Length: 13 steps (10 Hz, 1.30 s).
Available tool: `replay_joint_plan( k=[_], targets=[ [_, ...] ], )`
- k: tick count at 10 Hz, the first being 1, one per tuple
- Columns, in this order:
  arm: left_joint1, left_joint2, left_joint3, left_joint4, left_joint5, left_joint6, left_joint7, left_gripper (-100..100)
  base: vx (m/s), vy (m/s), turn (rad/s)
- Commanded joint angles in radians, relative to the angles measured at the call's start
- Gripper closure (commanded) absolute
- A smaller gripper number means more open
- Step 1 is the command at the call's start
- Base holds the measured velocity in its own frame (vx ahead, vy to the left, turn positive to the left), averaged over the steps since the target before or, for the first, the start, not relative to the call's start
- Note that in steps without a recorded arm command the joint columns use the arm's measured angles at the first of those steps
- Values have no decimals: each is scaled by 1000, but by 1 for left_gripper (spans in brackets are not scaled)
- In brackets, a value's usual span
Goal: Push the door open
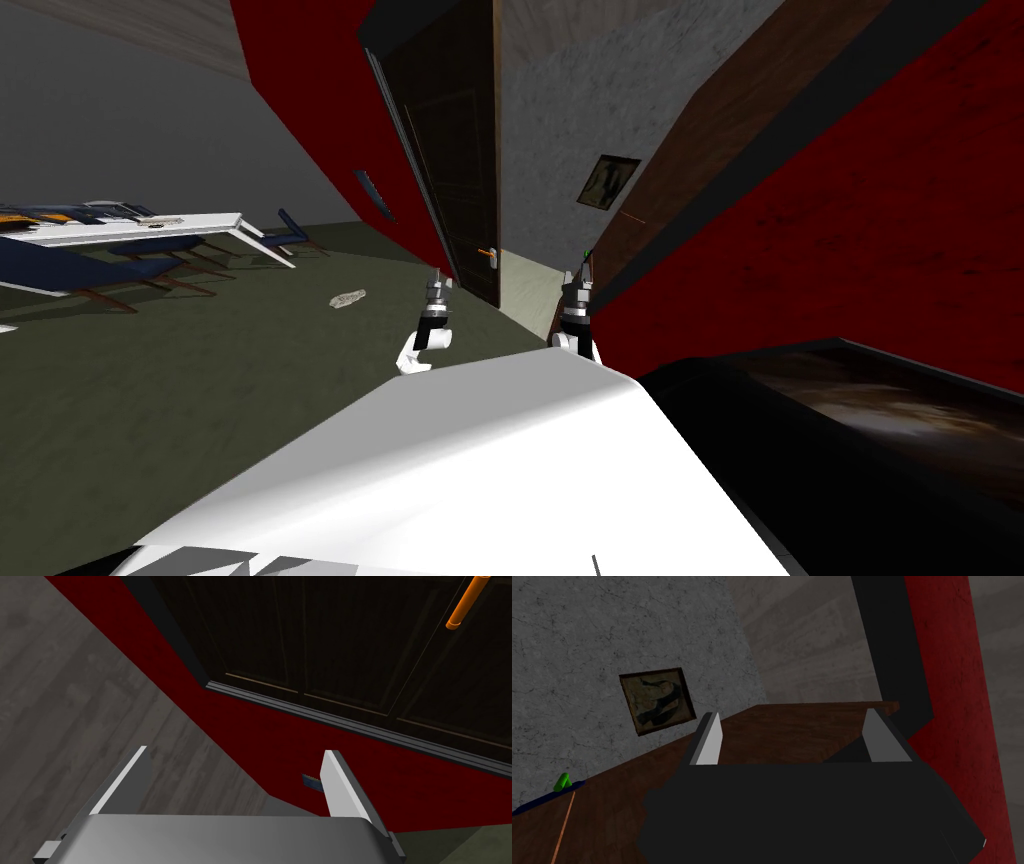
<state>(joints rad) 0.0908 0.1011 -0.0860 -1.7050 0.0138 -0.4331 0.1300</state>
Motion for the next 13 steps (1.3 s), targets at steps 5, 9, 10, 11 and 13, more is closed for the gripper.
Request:
replay_joint_plan(
  k=[5,9,10,11,13],
  targets=[
    [-66,3,-18,116,-17,3,10,-100,80,71,-76],
    [-112,3,-31,200,-29,3,16,-100,80,82,-76],
    [-136,2,-38,241,-35,3,20,-100,106,130,-123],
    [-147,2,-41,262,-38,3,22,-100,109,136,-102],
    [-170,1,-47,304,-43,3,25,-100,98,85,-71]
  ],
)
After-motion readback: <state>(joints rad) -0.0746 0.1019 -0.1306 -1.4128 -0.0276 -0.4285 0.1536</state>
